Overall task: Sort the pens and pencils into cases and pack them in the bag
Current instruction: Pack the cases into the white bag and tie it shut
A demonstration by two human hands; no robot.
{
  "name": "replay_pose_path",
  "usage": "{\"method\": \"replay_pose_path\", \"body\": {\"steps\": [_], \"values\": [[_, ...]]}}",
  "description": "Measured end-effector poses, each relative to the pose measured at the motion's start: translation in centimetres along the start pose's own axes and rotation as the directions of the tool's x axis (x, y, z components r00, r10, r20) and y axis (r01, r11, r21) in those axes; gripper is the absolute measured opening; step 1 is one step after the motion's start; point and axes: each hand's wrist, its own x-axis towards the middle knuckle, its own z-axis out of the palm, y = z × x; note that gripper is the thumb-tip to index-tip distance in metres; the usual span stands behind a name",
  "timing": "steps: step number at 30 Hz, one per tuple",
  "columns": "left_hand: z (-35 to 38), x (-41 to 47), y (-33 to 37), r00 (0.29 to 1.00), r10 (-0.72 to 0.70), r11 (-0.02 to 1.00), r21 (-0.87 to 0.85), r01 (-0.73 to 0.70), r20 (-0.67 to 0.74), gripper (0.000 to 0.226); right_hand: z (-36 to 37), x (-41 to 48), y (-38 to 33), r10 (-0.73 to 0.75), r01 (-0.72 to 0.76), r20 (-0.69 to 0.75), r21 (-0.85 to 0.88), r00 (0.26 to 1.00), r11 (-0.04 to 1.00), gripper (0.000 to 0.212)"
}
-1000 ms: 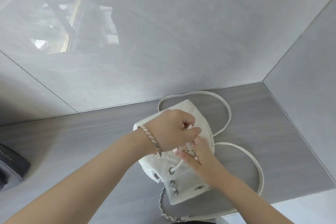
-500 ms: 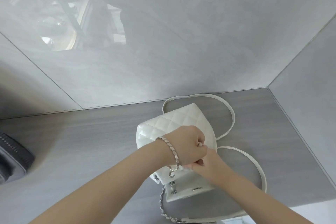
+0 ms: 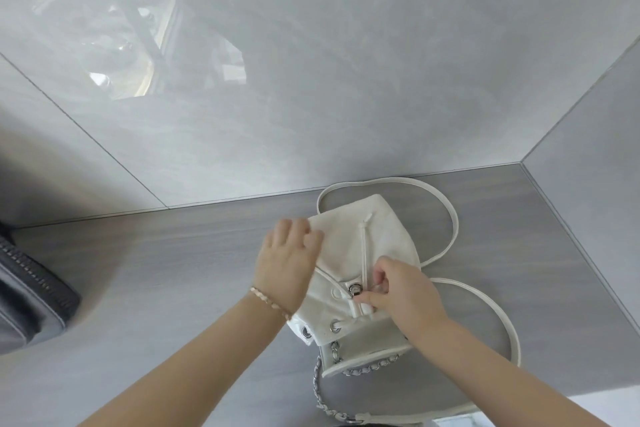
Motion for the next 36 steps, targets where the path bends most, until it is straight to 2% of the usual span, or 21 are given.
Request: {"method": "replay_pose_path", "body": {"steps": [1, 3, 4, 7, 8, 10, 12, 16, 18, 21, 23, 25, 27, 28, 29, 31, 36], "values": [[0.6, -0.7, 0.9, 0.996, 0.082, 0.986, -0.146, -0.078, 0.022, 0.018, -0.1, 0.0, -0.1, -0.014, 0.014, -0.022, -0.024, 1.0, 1.0, 0.042], [0.6, -1.5, 2.6, 0.97, 0.121, 0.887, -0.462, -0.009, 0.212, 0.024, -0.4, 0.1, -0.3, -0.041, 0.041, 0.012, 0.04, 0.999, 0.998, 0.037], [0.7, -1.8, 2.9, 0.95, 0.127, 0.834, -0.55, 0.053, 0.285, 0.028, -0.6, -0.1, -0.4, -0.064, 0.058, 0.053, 0.11, 0.997, 0.992, 0.032], [1.4, -1.7, 2.7, 0.945, 0.066, 0.722, -0.669, 0.176, 0.321, 0.026, -2.0, -1.7, -0.6, -0.197, 0.153, 0.207, 0.212, 0.958, 0.965, 0.021], [1.4, -1.6, 2.4, 0.934, 0.032, 0.697, -0.677, 0.235, 0.357, 0.024, -2.3, -2.5, -0.3, -0.216, 0.18, 0.299, 0.144, 0.93, 0.973, 0.027], [1.1, -1.2, 2.0, 0.883, 0.013, 0.633, -0.688, 0.356, 0.469, 0.021, -2.3, -3.6, 0.8, -0.249, 0.324, 0.414, -0.121, 0.876, 0.938, 0.041], [0.7, -1.0, 1.8, 0.846, 0.028, 0.599, -0.686, 0.412, 0.533, 0.022, -1.6, -4.0, 1.9, -0.338, 0.439, 0.351, -0.266, 0.873, 0.858, 0.03], [-0.5, -0.8, 2.0, 0.799, 0.089, 0.557, -0.695, 0.455, 0.595, 0.031, -1.2, -3.1, 1.9, -0.531, 0.527, 0.073, -0.296, 0.844, 0.796, 0.019], [-1.1, -0.8, 2.1, 0.79, 0.129, 0.502, -0.726, 0.469, 0.6, 0.026, -2.0, -2.5, 0.0, -0.497, 0.492, 0.026, -0.194, 0.867, 0.848, 0.024], [-1.3, -0.6, 1.4, 0.759, 0.155, 0.469, -0.723, 0.507, 0.632, 0.044, -2.5, -0.8, -1.3, -0.306, 0.306, 0.076, -0.001, 0.949, 0.952, 0.017], [-1.3, -0.5, 1.3, 0.734, 0.197, 0.519, -0.704, 0.485, 0.65, 0.048, -2.0, 0.4, -0.9, -0.2, 0.19, 0.075, 0.122, 0.977, 0.974, 0.018], [-0.8, -0.4, 1.5, 0.707, 0.178, 0.6, -0.645, 0.474, 0.685, 0.036, -1.5, 1.1, -0.4, -0.109, 0.093, 0.056, 0.234, 0.993, 0.968, 0.024], [-0.4, -0.2, 1.8, 0.711, 0.114, 0.645, -0.596, 0.479, 0.694, 0.023, -1.1, 1.5, 0.3, -0.041, 0.022, 0.058, 0.3, 0.997, 0.954, 0.026], [-0.1, -0.1, 2.0, 0.717, 0.089, 0.638, -0.592, 0.492, 0.691, 0.015, -1.2, 1.7, 0.6, -0.03, 0.013, 0.053, 0.3, 0.998, 0.954, 0.035], [0.1, 0.0, 2.2, 0.722, 0.076, 0.63, -0.594, 0.5, 0.688, 0.017, -1.3, 1.9, 1.0, -0.028, 0.013, 0.048, 0.286, 0.998, 0.958, 0.041], [0.3, 0.4, 2.9, 0.732, 0.06, 0.629, -0.595, 0.501, 0.679, 0.03, -1.7, 2.3, 1.7, -0.023, 0.009, 0.046, 0.294, 0.999, 0.956, 0.035], [1.1, 0.8, 3.8, 0.77, 0.014, 0.638, -0.599, 0.484, 0.638, 0.029, -2.3, 2.4, 2.4, -0.073, 0.043, 0.069, 0.364, 0.995, 0.931, 0.034]]}}
